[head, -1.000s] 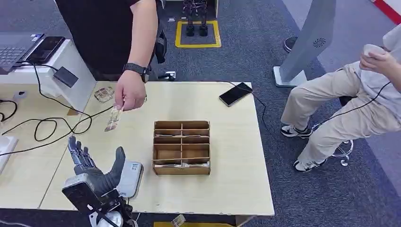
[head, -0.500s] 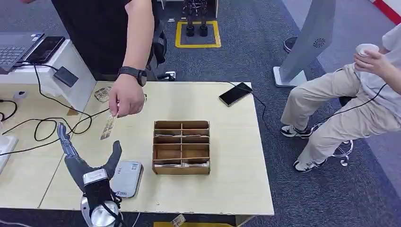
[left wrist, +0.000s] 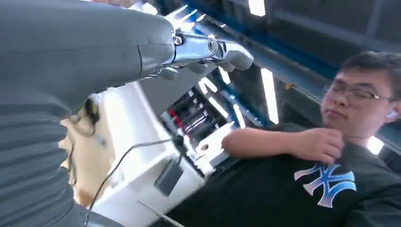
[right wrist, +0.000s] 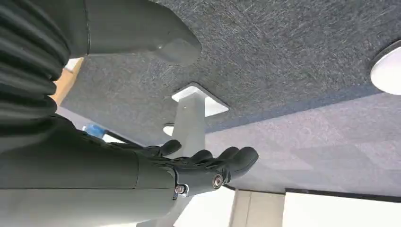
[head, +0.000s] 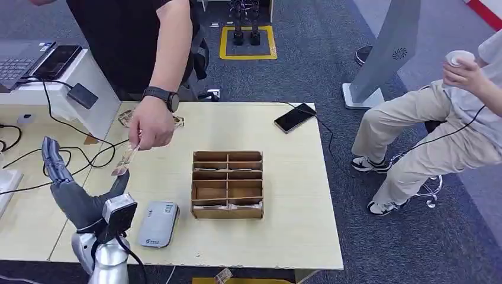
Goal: Pass the card to the sensor for recognition and then transmit it.
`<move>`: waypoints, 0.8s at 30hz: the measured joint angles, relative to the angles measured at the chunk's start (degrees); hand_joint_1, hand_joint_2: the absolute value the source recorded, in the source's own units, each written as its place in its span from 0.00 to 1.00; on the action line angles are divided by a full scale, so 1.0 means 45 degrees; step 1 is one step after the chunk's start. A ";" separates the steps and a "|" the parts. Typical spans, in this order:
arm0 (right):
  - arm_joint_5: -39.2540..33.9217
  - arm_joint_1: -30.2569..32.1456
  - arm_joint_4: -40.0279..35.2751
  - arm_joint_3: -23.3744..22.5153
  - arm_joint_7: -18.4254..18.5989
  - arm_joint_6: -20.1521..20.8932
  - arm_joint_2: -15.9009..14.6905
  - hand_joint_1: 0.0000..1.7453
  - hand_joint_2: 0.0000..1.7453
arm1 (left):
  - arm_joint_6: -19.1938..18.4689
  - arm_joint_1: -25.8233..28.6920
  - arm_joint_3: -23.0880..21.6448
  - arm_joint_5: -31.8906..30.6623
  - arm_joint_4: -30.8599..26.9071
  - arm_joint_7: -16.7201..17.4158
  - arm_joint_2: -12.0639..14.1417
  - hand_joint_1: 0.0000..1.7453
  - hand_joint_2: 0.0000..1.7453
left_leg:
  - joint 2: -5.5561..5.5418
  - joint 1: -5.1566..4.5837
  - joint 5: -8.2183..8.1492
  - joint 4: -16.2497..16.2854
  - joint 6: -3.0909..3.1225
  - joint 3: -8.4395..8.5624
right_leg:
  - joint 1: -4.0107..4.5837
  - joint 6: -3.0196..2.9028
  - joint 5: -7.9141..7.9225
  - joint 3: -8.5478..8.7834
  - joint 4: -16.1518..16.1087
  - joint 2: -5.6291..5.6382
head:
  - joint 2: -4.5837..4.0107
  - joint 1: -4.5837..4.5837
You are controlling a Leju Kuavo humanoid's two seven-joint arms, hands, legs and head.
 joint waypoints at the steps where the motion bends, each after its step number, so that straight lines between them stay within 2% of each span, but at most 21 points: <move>1: 0.0000 -0.0005 0.0015 0.0000 -0.0019 0.0004 0.0000 0.00 1.00 | 0.0004 -0.0055 0.0130 -0.0145 -0.0073 0.0000 -0.0015 0.00 1.00 | 0.0000 -0.0001 0.0000 0.0000 0.0000 0.0001 | 0.0000 0.0000 0.0000 0.0000 0.0000 0.0000 | 0.0000 -0.0005; 6: 0.0000 -0.0026 0.0092 0.0000 -0.0019 0.0005 0.0000 0.00 1.00 | 0.0005 -0.0236 0.0436 -0.0149 -0.0218 0.0000 -0.0024 0.00 1.00 | -0.0002 0.0000 0.0000 0.0000 0.0000 -0.0001 | 0.0000 0.0000 0.0001 0.0000 0.0000 -0.0001 | 0.0000 -0.0005; 7: 0.0000 -0.0027 0.0112 0.0000 -0.0019 0.0005 0.0000 0.00 1.00 | 0.0005 -0.0273 0.0466 -0.0179 -0.0243 0.0000 -0.0034 0.27 1.00 | -0.0002 0.0000 0.0000 0.0000 0.0000 -0.0002 | 0.0000 0.0000 0.0000 0.0000 0.0000 -0.0001 | 0.0000 -0.0005; 8: 0.0000 -0.0028 0.0126 0.0000 -0.0019 0.0005 0.0000 0.00 1.00 | 0.0005 -0.0287 0.0475 -0.0169 -0.0286 0.0000 -0.0039 1.00 1.00 | -0.0002 -0.0001 0.0000 0.0000 0.0000 -0.0001 | 0.0000 0.0000 0.0000 0.0000 0.0000 -0.0001 | 0.0000 0.0000; 24: -0.0015 -0.0043 0.0325 0.0000 -0.0097 0.0005 0.0000 0.00 1.00 | 0.0005 -0.0320 0.0475 0.0278 -0.0894 0.0000 -0.0053 1.00 1.00 | -0.0004 0.0000 0.0000 0.0000 0.0000 -0.0002 | 0.0000 0.0000 0.0000 -0.0001 0.0000 -0.0003 | 0.0000 -0.0005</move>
